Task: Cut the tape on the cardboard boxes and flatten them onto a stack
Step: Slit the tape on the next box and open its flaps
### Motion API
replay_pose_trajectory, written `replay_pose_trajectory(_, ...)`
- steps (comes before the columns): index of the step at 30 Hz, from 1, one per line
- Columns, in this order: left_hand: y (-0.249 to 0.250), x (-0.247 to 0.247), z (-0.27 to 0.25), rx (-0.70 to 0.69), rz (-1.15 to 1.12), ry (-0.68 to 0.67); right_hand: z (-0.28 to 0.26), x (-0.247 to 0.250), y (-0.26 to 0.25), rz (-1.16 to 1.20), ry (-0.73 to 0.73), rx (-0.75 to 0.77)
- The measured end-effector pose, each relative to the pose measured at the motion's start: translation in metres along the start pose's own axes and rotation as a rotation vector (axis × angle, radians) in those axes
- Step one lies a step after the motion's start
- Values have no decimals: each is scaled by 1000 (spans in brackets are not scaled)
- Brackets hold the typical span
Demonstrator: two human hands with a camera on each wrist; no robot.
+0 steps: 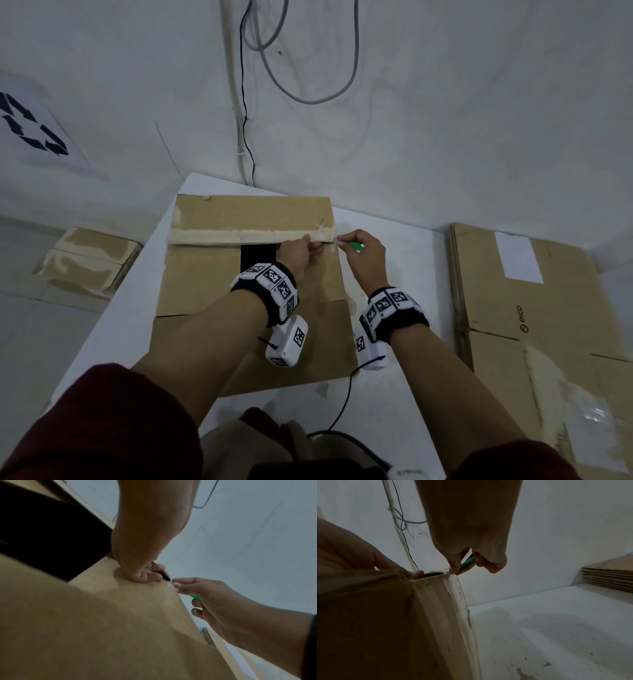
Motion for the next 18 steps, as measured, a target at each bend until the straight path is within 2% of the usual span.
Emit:
replay_pose_trajectory(9, 2, -7, -3, -77, -96, 20, -11, 34, 22, -63, -186, -87)
replay_pose_trajectory(13, 9, -17, -9, -87, -172, -29, -10, 36, 19, -30, -136, -109)
replay_pose_trajectory(16, 30, -22, -19, -206, -141, -51, -4, 34, 19, -74, -81, -199)
replay_pose_trajectory(18, 50, -22, -27, -330, -14, -43, -4, 31, 35, -144, -83, -296)
Point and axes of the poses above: each hand's wrist, its own z-axis towards the middle knuckle, its own x-axis out of the back of the hand, y = z × x, the point moved 6 cm from there along z, towards the middle knuckle, and after that the axes turned 12 degrees about -z, right-handed, at the moved point
